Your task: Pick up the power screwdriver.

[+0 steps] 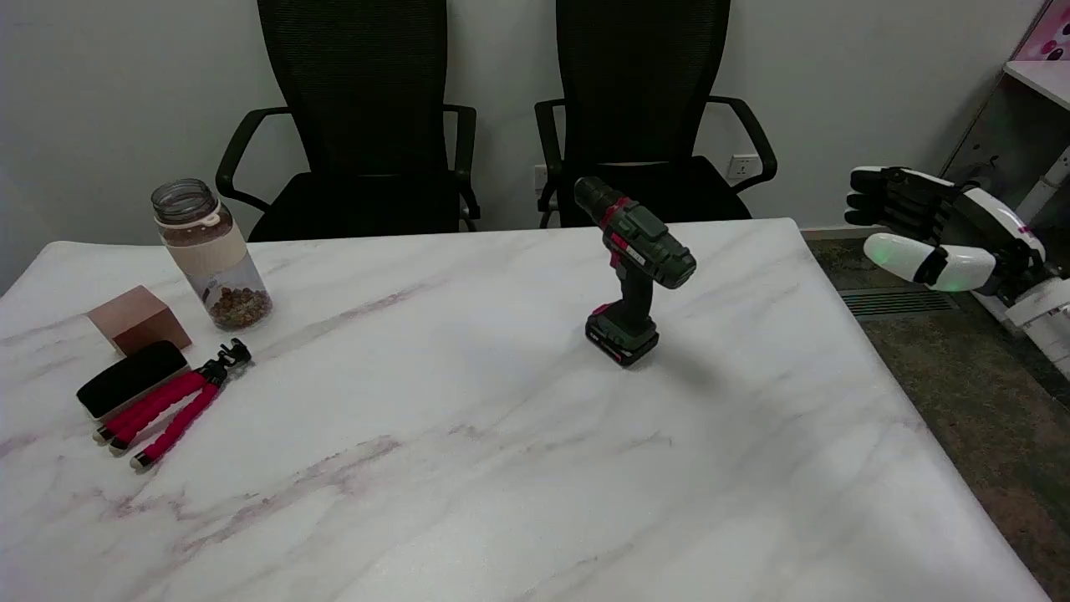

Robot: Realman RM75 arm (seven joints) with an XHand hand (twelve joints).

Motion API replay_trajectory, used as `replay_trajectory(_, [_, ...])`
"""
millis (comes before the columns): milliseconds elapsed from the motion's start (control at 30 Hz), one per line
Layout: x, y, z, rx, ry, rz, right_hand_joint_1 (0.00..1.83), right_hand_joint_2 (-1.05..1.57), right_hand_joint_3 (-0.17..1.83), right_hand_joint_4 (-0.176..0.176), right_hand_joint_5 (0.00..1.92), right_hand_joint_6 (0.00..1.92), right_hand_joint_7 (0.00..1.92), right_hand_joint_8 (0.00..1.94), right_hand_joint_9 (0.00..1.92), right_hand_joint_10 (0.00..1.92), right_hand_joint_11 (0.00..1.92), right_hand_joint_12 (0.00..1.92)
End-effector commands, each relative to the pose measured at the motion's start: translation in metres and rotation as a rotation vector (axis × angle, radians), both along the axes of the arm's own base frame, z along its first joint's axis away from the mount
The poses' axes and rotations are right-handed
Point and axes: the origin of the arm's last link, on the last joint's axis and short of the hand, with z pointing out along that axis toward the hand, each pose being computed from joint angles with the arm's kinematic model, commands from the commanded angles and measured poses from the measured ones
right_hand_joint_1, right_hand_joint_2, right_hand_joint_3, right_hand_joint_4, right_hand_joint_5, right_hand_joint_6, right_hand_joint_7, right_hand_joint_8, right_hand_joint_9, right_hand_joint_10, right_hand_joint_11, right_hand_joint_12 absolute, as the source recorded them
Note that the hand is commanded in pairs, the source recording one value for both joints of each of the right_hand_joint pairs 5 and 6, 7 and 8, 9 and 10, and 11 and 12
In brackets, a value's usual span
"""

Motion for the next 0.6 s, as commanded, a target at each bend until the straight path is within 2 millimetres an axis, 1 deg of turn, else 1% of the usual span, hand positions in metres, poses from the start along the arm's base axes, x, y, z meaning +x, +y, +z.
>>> replay_trajectory(33, [-0.016,0.025,0.003,-0.046,0.0,0.007,0.91,0.43,0.8,-0.176,0.39,0.39,0.39,0.39,0.44,0.44,0.51,0.51])
replay_trajectory(233, [-0.02,0.024,-0.006,-0.028,-0.033,0.003,0.91,0.43,0.81,-0.176,0.4,0.4,0.4,0.4,0.45,0.45,0.54,0.54])
replay_trajectory(333, [-0.026,0.025,-0.011,-0.033,-0.056,0.004,0.91,0.43,0.82,-0.176,0.4,0.4,0.4,0.4,0.46,0.46,0.55,0.55])
replay_trajectory(467, [-0.031,0.024,-0.021,-0.049,-0.063,0.02,0.91,0.41,0.84,-0.176,0.38,0.38,0.38,0.38,0.47,0.47,0.56,0.56])
replay_trajectory(600, [-0.039,0.019,-0.034,-0.037,-0.074,-0.023,0.91,0.41,0.84,-0.176,0.37,0.37,0.37,0.37,0.47,0.47,0.56,0.56])
